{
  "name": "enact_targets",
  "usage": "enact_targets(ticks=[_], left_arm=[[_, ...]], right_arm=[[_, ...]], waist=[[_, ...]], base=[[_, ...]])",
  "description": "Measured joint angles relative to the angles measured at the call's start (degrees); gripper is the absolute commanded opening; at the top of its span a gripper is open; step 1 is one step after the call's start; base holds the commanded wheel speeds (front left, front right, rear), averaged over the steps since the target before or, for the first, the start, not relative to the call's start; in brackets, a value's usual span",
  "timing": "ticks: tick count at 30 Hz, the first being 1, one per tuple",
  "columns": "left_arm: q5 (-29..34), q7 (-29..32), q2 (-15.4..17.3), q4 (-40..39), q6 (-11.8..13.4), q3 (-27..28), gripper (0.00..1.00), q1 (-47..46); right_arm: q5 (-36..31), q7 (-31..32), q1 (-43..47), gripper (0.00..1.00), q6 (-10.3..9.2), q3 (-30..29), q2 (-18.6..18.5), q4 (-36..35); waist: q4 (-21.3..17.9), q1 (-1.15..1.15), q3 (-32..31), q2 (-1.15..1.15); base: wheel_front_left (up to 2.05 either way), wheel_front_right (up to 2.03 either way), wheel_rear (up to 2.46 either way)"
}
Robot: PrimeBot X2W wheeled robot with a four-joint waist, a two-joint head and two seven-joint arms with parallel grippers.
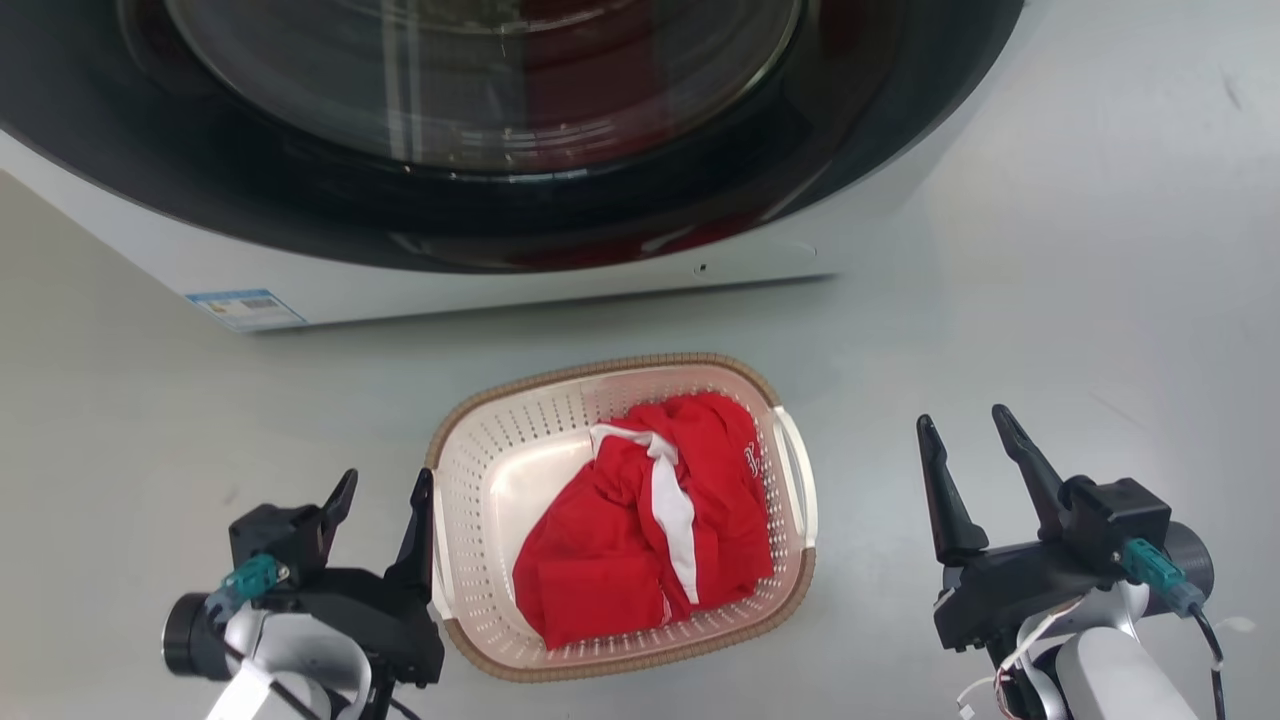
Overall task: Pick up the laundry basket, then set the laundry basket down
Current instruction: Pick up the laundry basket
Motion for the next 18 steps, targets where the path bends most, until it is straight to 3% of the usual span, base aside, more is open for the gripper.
enact_targets(ticks=[18], left_arm=[[-1.7,5.3,-0.2,13.6,-4.0,0.0,1.00,-13.7]], right_arm=[[0.5,1.4,-12.2,1.00,1.64,2.0,1.4,10.1]], waist=[[-0.1,0.00,15.5,0.00]], base=[[0.00,0.00,0.00]])
